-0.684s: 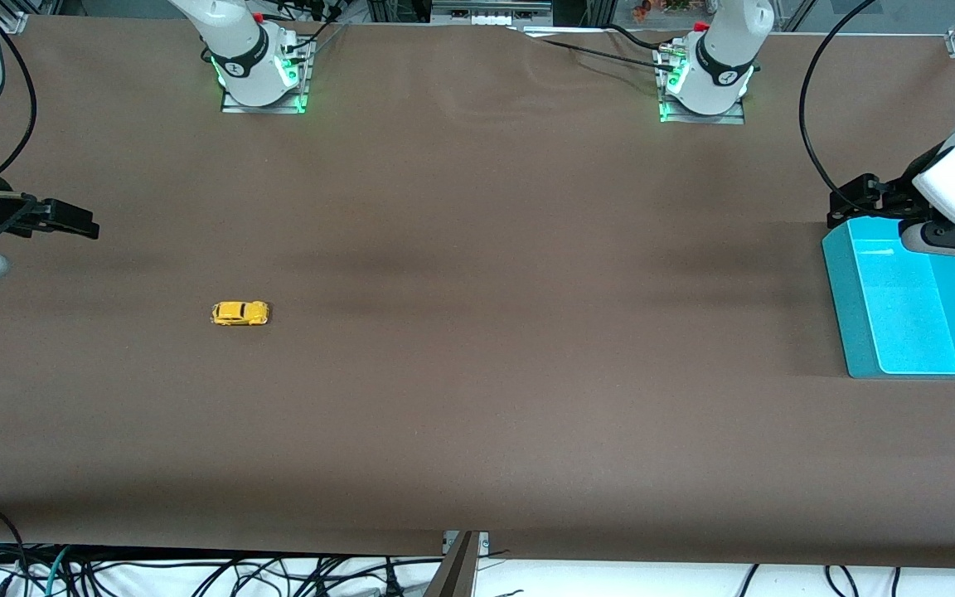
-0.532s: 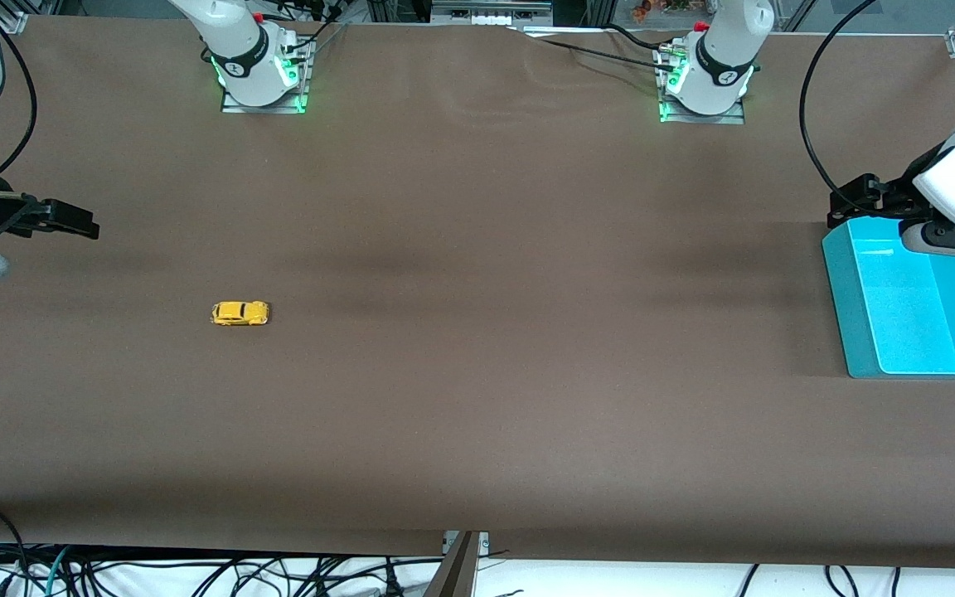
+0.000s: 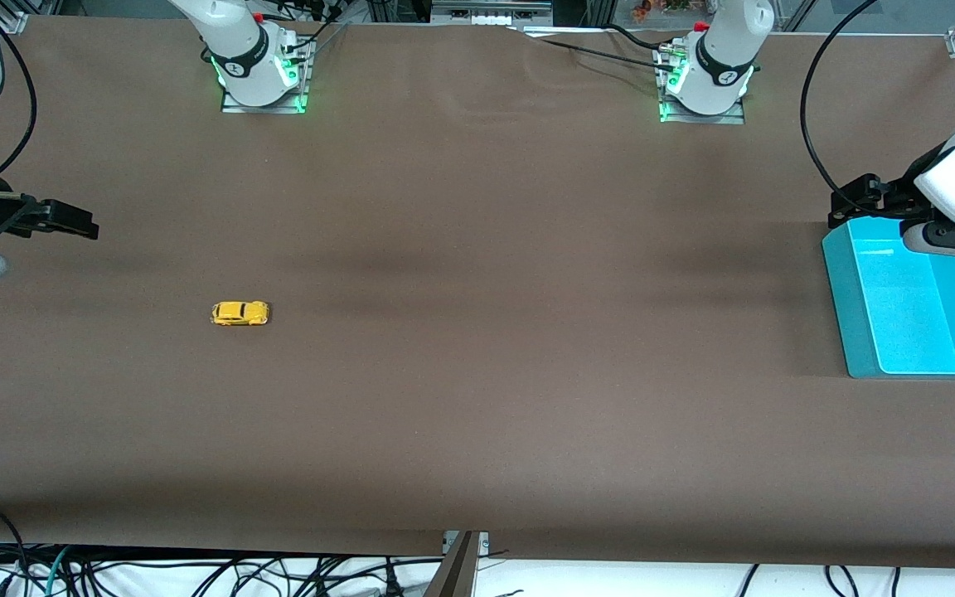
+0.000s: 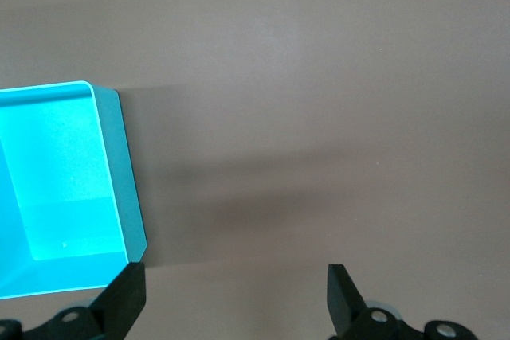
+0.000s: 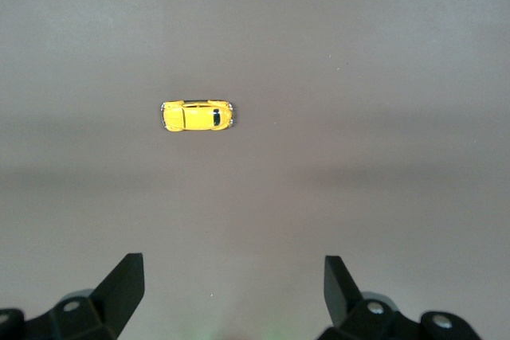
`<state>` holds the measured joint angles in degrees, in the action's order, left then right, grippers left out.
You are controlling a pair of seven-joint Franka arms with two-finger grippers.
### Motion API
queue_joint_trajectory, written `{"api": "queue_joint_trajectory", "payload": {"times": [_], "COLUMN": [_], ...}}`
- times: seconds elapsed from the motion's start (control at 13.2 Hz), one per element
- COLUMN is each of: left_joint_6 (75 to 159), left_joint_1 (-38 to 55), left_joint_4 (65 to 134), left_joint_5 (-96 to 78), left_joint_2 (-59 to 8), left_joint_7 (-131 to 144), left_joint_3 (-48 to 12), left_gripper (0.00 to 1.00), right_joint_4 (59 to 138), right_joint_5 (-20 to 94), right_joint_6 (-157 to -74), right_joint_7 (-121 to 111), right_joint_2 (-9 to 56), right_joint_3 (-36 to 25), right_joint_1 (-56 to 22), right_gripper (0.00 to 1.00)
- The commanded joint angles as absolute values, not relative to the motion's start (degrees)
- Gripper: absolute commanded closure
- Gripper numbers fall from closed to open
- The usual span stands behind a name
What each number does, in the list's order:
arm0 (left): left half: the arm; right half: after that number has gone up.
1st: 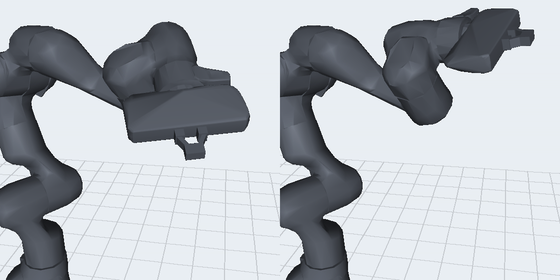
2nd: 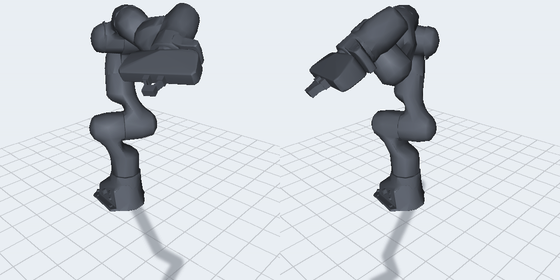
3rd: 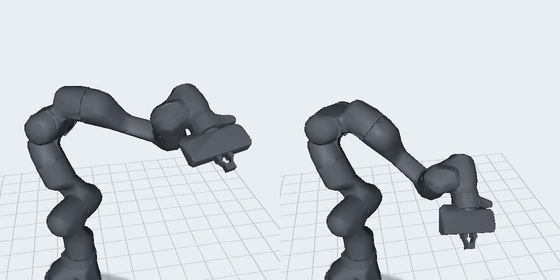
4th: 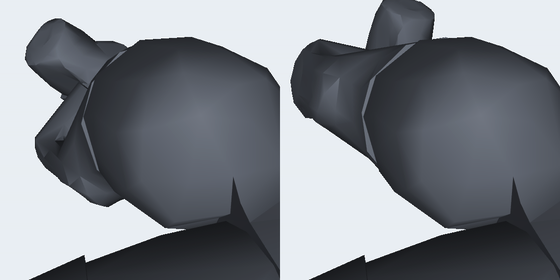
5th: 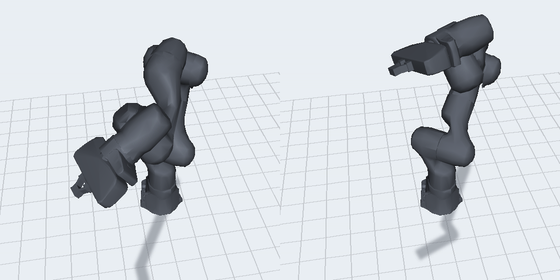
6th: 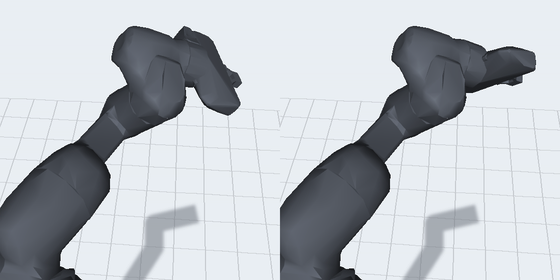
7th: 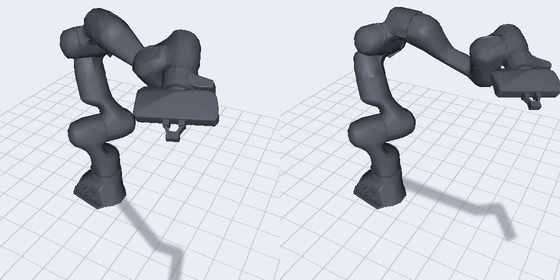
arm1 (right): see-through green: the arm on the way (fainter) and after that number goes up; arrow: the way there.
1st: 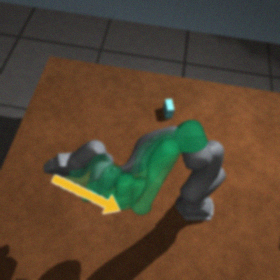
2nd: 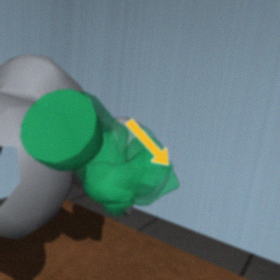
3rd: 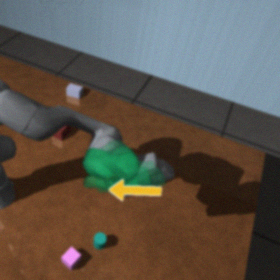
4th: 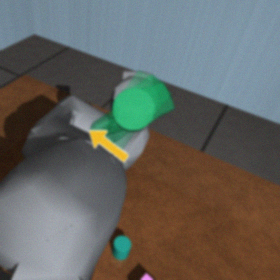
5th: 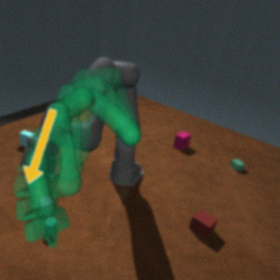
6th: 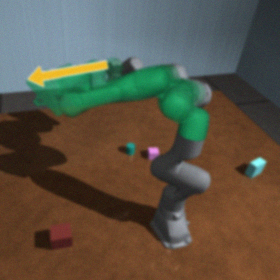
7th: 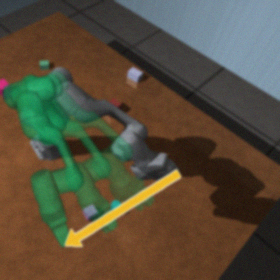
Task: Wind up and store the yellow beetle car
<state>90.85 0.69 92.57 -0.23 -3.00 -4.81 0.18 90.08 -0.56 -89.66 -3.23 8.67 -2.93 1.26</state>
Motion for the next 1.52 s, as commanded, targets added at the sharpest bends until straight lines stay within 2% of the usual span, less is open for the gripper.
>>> {"api": "queue_joint_trajectory", "payload": {"times": [0.0, 0.38, 0.91, 1.14, 1.44], "left_joint_6": [89.38, 89.38, 89.38, 89.38, 89.38], "left_joint_1": [0.44, 0.44, 0.44, 0.44, 0.44], "left_joint_4": [90.62, 90.62, 90.62, 90.62, 90.62], "left_joint_5": [-0.35, -0.35, -0.35, -0.35, -0.35], "left_joint_2": [-3.87, -3.87, -3.87, -3.87, -3.87], "left_joint_7": [-5.80, -5.80, -5.80, -5.80, -5.80], "left_joint_3": [0.18, 0.18, 0.18, 0.18, 0.18], "left_gripper": [0.00, 0.00, 0.00, 0.00, 0.00], "right_joint_4": [90.09, 90.09, 90.09, 90.18, 92.54], "right_joint_5": [-0.88, -0.53, 1.49, 1.06, -0.17], "right_joint_6": [-90.00, -90.18, -89.56, -90.61, -97.53], "right_joint_7": [-2.81, -2.81, -3.07, -17.95, -40.72], "right_joint_2": [8.35, 9.48, 13.35, 17.21, 21.96], "right_joint_3": [-2.55, -1.94, -1.05, -1.14, -1.14], "right_joint_1": [1.76, 1.06, -5.27, -5.98, -5.98], "right_gripper": [0.00, 0.00, 0.00, 0.00, 0.01]}}
